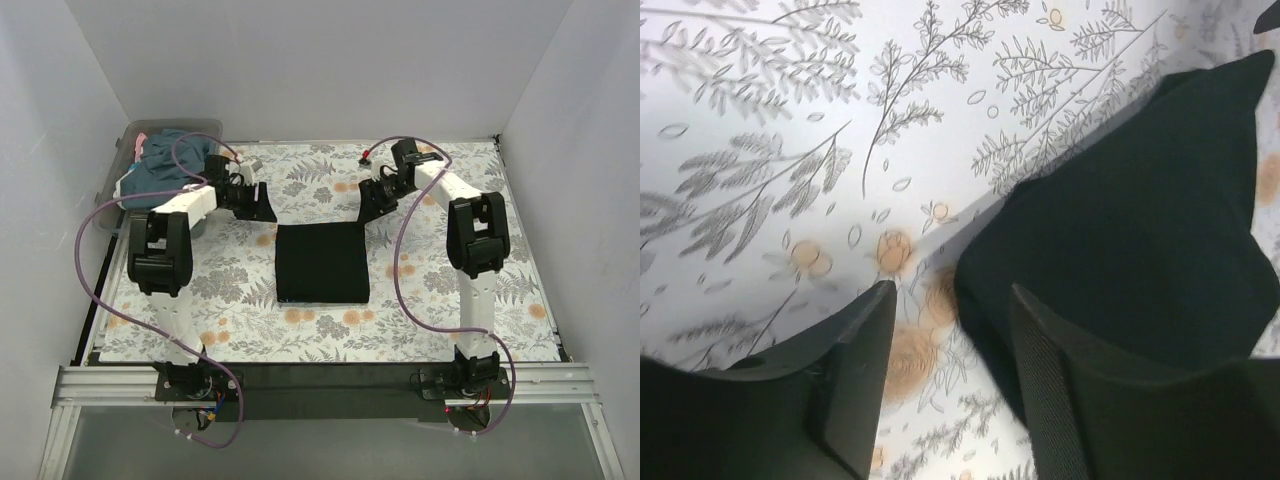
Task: Fold and stack the t-shirts
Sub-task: Fold the tshirt
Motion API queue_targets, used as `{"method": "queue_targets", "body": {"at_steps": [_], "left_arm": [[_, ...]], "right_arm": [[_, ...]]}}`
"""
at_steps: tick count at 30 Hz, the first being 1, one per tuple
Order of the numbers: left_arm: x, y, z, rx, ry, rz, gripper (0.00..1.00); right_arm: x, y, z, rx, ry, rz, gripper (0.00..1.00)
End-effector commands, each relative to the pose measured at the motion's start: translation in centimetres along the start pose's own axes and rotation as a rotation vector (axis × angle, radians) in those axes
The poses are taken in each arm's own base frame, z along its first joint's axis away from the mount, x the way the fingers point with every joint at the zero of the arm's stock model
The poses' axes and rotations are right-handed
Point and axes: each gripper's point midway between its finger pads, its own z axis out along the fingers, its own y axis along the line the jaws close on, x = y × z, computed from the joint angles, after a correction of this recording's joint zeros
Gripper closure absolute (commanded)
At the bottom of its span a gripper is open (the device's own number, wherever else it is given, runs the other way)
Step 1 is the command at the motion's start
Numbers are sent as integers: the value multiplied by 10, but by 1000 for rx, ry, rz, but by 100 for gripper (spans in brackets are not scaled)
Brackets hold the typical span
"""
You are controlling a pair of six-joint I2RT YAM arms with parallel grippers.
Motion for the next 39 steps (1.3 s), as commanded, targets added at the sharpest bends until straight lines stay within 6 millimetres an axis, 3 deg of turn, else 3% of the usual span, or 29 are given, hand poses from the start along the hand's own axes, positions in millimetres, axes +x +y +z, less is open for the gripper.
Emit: {"method": "queue_targets", "body": {"at_steps": [1, 2, 3, 5, 6, 12, 27, 31, 34, 35, 36, 39], "left_arm": [[-12, -39, -48, 80, -57, -38, 46], [-9, -46, -52, 97, -58, -49, 45], [4, -51, -56, 104, -46, -72, 45], [14, -59, -58, 134, -29, -129, 44], [19, -62, -58, 146, -21, -143, 45], [48, -59, -45, 163, 55, -261, 50], [84, -55, -21, 184, 171, -359, 64], [87, -58, -19, 210, 186, -372, 74], [91, -61, -17, 238, 202, -377, 87], [91, -61, -16, 238, 204, -379, 97], [92, -56, -14, 218, 208, -381, 100], [88, -43, -8, 155, 196, -358, 100]], "right_arm": [[-11, 35, -38, -21, -67, 2, 37], [-11, 45, -46, -36, -81, 10, 37], [5, 49, -41, -58, -54, 46, 38], [16, 61, -42, -100, -46, 80, 39], [30, 63, -37, -118, -23, 108, 40], [61, 64, -20, -173, 29, 180, 47], [85, 55, 7, -220, 96, 265, 53], [87, 52, 12, -220, 108, 280, 63], [88, 49, 14, -219, 110, 288, 76], [87, 49, 14, -216, 110, 284, 87], [86, 47, 14, -212, 107, 280, 95], [83, 42, 13, -193, 101, 278, 99]]}}
